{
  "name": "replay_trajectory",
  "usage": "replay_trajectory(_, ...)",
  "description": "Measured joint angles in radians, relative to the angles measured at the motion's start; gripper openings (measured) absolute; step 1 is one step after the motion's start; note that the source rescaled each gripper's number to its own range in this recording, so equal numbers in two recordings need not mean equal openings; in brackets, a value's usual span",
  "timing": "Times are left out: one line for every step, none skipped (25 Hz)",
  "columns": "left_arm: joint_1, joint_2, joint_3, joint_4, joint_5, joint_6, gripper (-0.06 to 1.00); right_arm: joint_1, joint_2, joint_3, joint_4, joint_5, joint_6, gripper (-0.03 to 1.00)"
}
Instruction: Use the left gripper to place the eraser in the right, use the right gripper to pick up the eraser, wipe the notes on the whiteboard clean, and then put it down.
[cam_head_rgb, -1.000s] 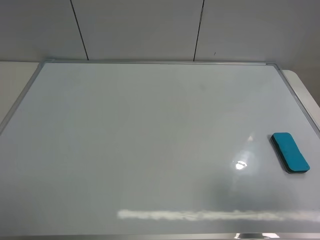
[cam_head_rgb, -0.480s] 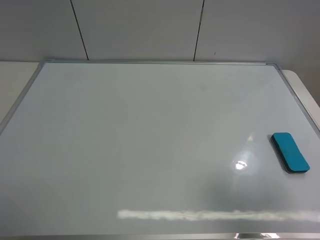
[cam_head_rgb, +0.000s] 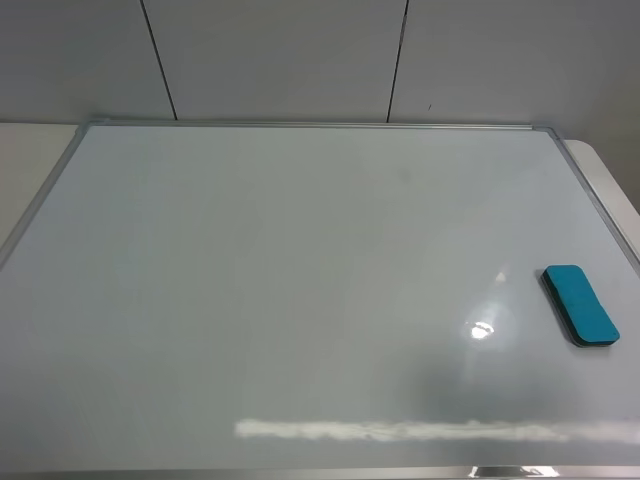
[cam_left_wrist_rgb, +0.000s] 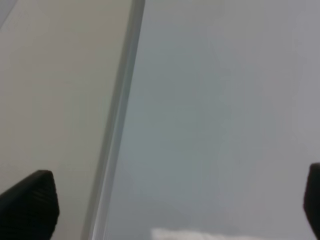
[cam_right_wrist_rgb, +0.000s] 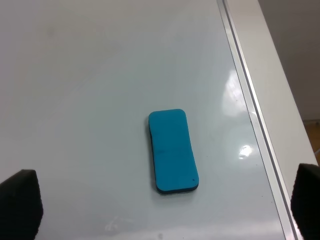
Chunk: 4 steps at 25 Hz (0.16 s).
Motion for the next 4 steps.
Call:
replay_trajectory(0.000,0.000,0.000,0.000,0.000,0.000,1.00,0.000,0.000,0.000,0.000,0.000,0.000,1.00)
replay_trajectory(0.000,0.000,0.000,0.000,0.000,0.000,1.00,0.000,0.000,0.000,0.000,0.000,0.000,1.00)
replay_trajectory(0.000,0.000,0.000,0.000,0.000,0.000,1.00,0.000,0.000,0.000,0.000,0.000,0.000,1.00)
replay_trajectory(0.000,0.000,0.000,0.000,0.000,0.000,1.00,0.000,0.000,0.000,0.000,0.000,0.000,1.00)
